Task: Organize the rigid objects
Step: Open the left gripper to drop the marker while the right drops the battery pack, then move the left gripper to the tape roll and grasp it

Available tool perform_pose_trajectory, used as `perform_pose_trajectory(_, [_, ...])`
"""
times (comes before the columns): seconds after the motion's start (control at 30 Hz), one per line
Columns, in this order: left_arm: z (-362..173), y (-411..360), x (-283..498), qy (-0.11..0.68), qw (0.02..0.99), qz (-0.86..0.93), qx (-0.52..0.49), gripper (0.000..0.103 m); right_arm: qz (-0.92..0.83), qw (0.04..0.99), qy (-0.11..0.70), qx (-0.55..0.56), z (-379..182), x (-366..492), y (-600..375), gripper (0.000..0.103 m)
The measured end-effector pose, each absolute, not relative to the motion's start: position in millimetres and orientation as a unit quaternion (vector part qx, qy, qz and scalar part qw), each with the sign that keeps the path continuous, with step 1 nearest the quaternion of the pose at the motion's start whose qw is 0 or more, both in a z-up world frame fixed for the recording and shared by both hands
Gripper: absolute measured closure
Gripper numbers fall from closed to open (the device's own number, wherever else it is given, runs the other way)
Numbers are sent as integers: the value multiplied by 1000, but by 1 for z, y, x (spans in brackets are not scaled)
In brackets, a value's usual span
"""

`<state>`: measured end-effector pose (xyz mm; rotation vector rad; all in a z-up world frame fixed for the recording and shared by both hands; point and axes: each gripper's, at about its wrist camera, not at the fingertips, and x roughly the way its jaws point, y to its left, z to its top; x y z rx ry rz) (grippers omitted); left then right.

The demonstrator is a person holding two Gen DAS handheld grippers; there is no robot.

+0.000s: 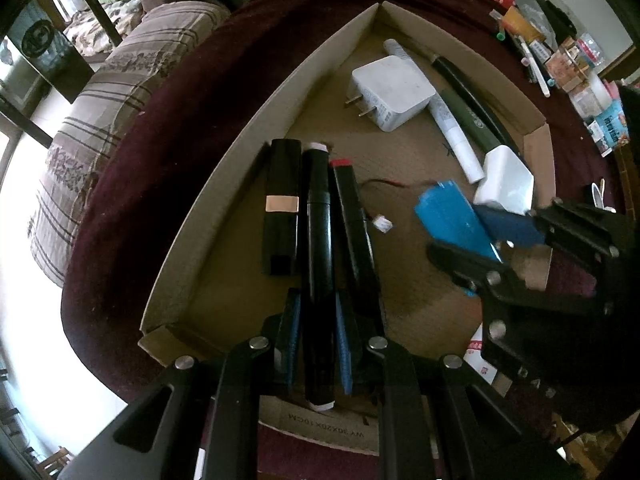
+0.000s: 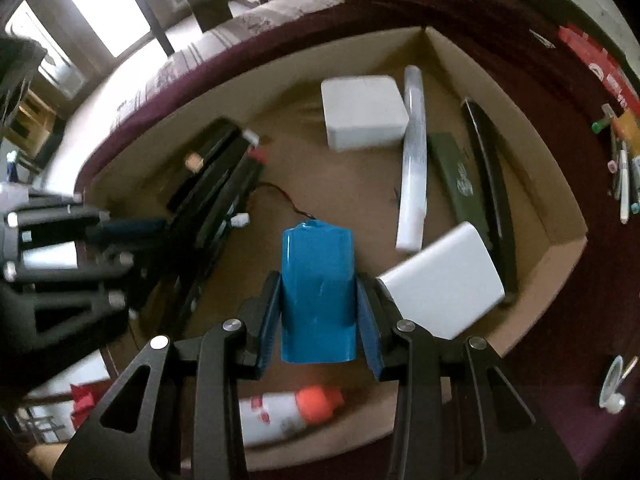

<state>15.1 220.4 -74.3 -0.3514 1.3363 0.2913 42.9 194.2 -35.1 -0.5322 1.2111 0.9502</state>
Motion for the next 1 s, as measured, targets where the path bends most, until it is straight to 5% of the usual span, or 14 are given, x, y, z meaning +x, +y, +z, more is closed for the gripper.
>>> perform_pose_trajectory(0.53, [-67, 218, 7, 597, 769, 157, -165, 87, 439, 691, 555, -144, -15, 30, 174, 53])
perform_pose_trajectory(0.6, [-65, 215, 6, 595, 771, 163, -158, 76, 439, 697, 548, -142, -9, 25, 161, 46])
perform_pose_trajectory(0.7, [-58, 211, 5, 587, 777, 172, -147, 38, 434, 706, 543, -133, -2, 23, 143, 42])
perform_pose_trajectory(1.0, [-43, 194, 4, 581, 787, 170, -122, 36, 395, 719, 561, -107, -10, 35, 94, 32])
